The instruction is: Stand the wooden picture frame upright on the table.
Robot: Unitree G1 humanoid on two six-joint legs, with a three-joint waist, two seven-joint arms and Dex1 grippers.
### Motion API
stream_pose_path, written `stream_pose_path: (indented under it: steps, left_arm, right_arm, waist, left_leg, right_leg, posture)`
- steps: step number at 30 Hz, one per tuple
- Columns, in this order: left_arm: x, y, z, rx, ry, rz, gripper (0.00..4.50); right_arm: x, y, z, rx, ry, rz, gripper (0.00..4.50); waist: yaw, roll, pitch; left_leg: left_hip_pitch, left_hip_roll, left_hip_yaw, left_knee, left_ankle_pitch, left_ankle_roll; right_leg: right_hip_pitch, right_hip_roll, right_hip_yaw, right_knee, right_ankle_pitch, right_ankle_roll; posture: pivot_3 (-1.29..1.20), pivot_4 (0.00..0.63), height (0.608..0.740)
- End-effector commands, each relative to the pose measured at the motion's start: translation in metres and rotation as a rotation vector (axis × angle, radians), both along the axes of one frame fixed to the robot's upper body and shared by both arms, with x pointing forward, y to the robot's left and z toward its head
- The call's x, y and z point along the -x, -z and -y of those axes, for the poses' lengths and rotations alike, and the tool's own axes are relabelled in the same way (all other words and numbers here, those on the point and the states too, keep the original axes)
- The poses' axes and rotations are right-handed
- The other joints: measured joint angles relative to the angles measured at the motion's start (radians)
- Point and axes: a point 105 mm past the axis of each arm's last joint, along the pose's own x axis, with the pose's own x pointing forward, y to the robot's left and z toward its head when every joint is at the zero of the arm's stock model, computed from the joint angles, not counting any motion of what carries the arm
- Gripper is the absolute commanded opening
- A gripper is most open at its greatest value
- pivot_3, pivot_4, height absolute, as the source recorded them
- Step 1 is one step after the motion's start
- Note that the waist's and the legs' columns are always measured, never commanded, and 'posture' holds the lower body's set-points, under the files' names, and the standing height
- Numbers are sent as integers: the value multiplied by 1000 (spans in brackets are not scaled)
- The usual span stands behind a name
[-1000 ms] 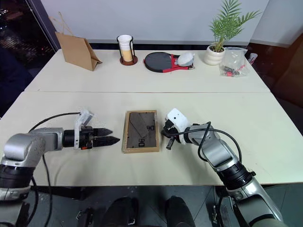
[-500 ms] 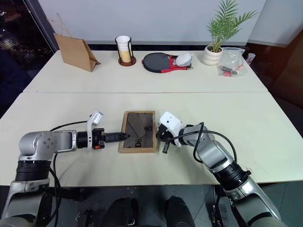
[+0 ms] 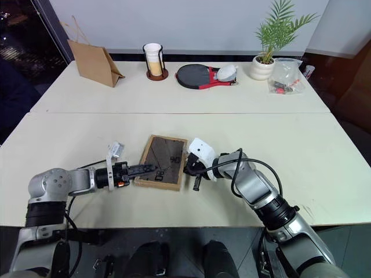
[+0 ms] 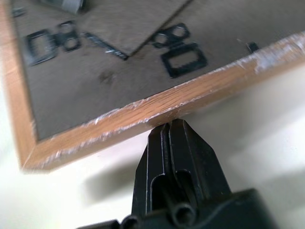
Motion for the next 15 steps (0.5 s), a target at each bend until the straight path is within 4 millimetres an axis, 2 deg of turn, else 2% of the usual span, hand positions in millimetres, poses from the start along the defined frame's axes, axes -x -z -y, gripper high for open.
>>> stream_pose_path:
  steps: [1,5,7,10,12,15]
  left_arm:
    - [7,-15,7,53,61,34,1043]
    - [2,-23,7,118,29,33,1048]
    - [-3,-29,4,139,-2,48,1048]
    - [-10,-38,-2,166,-63,73,1048]
    - [-13,-46,-5,183,-94,96,1048]
    - [-15,-56,-7,199,-120,130,1048]
  right_arm:
    - [-7,-21,-1,-27,-4,76,0]
    - [-11,-31,3,-33,15,107,0]
    - [-13,-43,9,-41,33,131,0]
    - [-17,-60,34,10,74,197,0]
    - [-21,-76,50,21,110,249,0]
    - [-27,-109,58,-66,159,294,0]
  waist:
    - [0,0,0]
    - [-1,0,0]
    - [-1,0,0]
    - [2,0,0]
    - [3,0,0]
    - [-3,0,1]
  left_leg:
    - [0,0,0,0,0,0]
    - [0,-1,0,0,0,0]
    - [0,-1,0,0,0,0]
    - [0,-1,0,0,0,0]
    - [0,-2,0,0,0,1]
    - [0,-2,0,-1,-1,1]
  right_leg:
    - [0,0,0,0,0,0]
    - [0,-2,0,0,0,0]
    - [0,-4,-1,0,0,0]
    - [0,-5,-1,0,0,0]
    - [1,-6,-3,-1,0,0]
    - [1,-8,-3,-2,0,0]
  posture:
    - [0,150,740]
    - [0,150,740]
    - [0,150,740]
    - [0,150,740]
    - [0,150,740]
    - [0,150,740]
